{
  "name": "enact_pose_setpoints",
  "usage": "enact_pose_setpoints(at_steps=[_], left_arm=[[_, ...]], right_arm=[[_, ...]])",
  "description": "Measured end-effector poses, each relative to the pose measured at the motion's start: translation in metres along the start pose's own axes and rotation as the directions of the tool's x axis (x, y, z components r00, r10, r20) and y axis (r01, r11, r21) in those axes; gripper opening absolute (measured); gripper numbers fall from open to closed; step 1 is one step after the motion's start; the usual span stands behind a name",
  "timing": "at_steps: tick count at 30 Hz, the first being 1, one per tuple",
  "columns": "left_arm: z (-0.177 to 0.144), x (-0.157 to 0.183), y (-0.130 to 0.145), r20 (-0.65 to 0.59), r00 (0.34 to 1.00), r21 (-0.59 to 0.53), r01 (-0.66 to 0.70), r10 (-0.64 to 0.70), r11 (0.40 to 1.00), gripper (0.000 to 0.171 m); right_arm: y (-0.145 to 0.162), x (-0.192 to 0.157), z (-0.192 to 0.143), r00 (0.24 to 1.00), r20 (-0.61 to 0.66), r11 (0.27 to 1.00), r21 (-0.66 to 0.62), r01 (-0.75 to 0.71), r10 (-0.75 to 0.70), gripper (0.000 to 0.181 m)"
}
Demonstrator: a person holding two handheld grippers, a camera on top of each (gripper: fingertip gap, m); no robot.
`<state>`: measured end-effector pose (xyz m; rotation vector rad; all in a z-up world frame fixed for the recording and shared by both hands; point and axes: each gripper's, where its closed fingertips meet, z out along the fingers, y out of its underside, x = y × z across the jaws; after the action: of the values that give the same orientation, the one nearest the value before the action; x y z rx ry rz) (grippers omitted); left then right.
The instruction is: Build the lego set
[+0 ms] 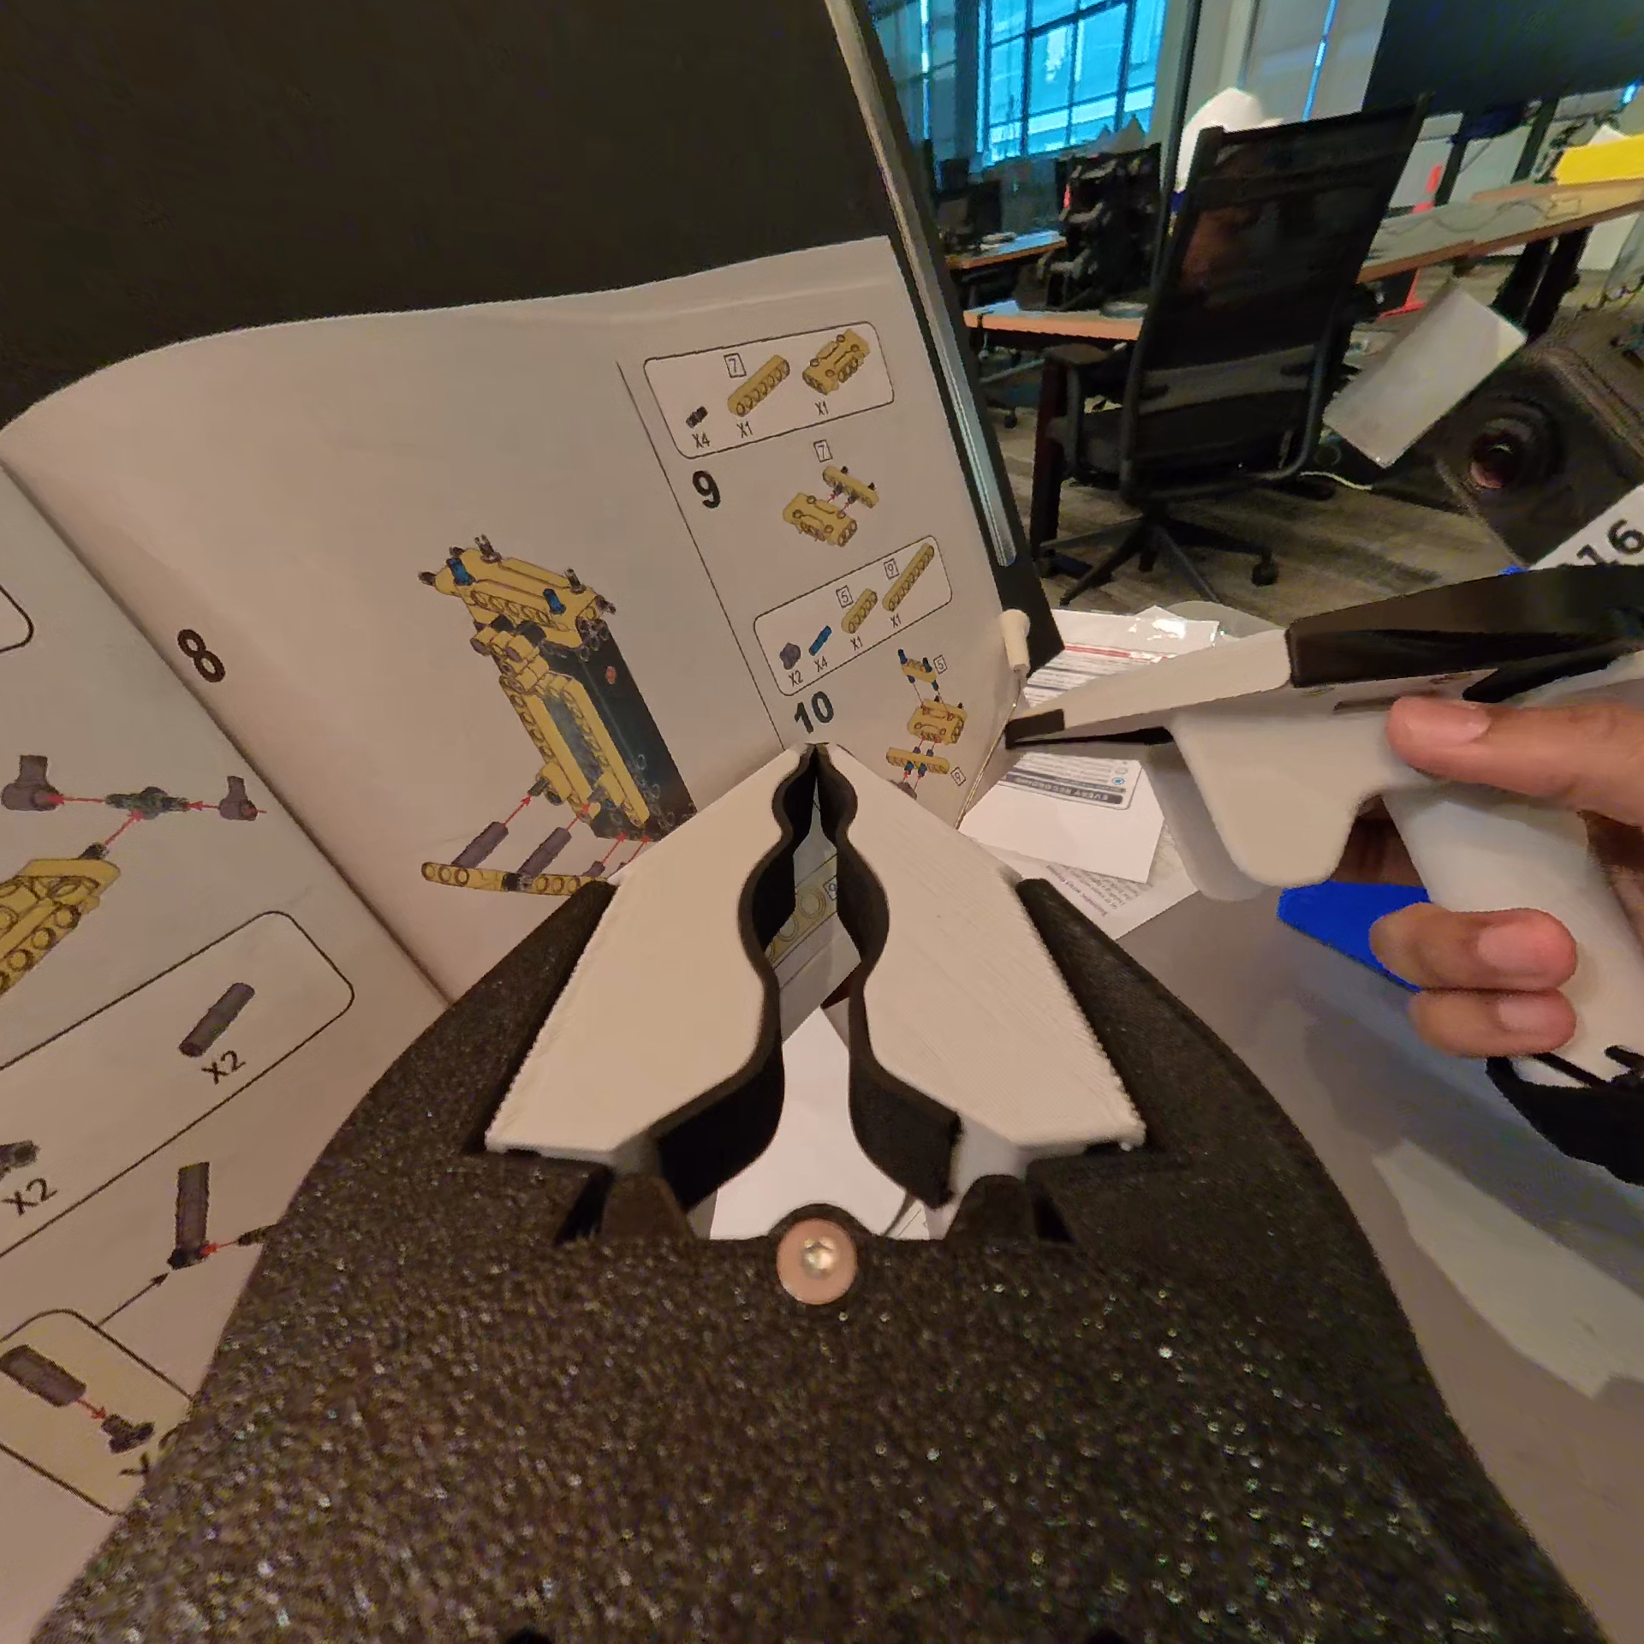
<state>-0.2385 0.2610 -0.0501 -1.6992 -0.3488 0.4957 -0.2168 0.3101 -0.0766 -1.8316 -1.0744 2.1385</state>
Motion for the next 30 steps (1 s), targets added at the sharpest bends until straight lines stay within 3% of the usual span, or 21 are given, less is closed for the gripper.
enact_pose_setpoints(at_steps=[3, 9, 11, 13, 16, 20, 25, 30], left_arm=[[0.000, 0.000, 0.000, -0.005, 1.000, 0.005, 0.003, -0.003, 1.000, 0.000], [0.000, 0.000, 0.000, 0.001, 1.000, 0.000, 0.001, -0.001, 1.000, 0.000], [0.000, 0.001, -0.001, 0.002, 1.000, 0.001, -0.001, 0.001, 1.000, 0.000], [0.000, 0.001, -0.001, 0.003, 1.000, 0.001, -0.004, 0.004, 1.000, 0.000], [0.000, -0.001, -0.002, 0.013, 1.000, 0.006, -0.006, 0.006, 1.000, 0.000], [0.001, -0.002, -0.002, 0.012, 1.000, 0.003, 0.000, 0.000, 1.000, 0.000], [0.004, -0.004, -0.005, 0.017, 1.000, 0.001, -0.004, 0.004, 1.000, 0.000], [0.004, -0.003, -0.004, 0.022, 0.999, -0.002, -0.024, 0.024, 1.000, 0.000]], right_arm=[[-0.012, -0.002, -0.008, 0.999, 0.030, 0.997, 0.068, -0.026, 0.024, 0.001], [-0.009, -0.008, -0.001, 0.998, 0.053, 0.998, 0.059, -0.030, 0.026, 0.022], [-0.008, -0.008, 0.005, 0.998, 0.045, 0.997, 0.071, -0.039, 0.036, 0.019], [-0.008, -0.004, 0.007, 1.000, 0.017, 0.995, 0.094, -0.020, 0.019, 0.003], [-0.009, -0.008, 0.006, 0.999, 0.050, 0.996, 0.093, 0.006, -0.011, 0.002], [-0.009, -0.015, 0.003, 0.991, 0.048, 0.989, 0.082, 0.124, -0.129, 0.001], [-0.007, -0.023, 0.006, 0.931, -0.062, 0.931, 0.043, 0.361, -0.359, 0.002], [-0.008, -0.024, 0.007, 0.886, -0.122, 0.891, 0.024, 0.453, -0.447, 0.003]])
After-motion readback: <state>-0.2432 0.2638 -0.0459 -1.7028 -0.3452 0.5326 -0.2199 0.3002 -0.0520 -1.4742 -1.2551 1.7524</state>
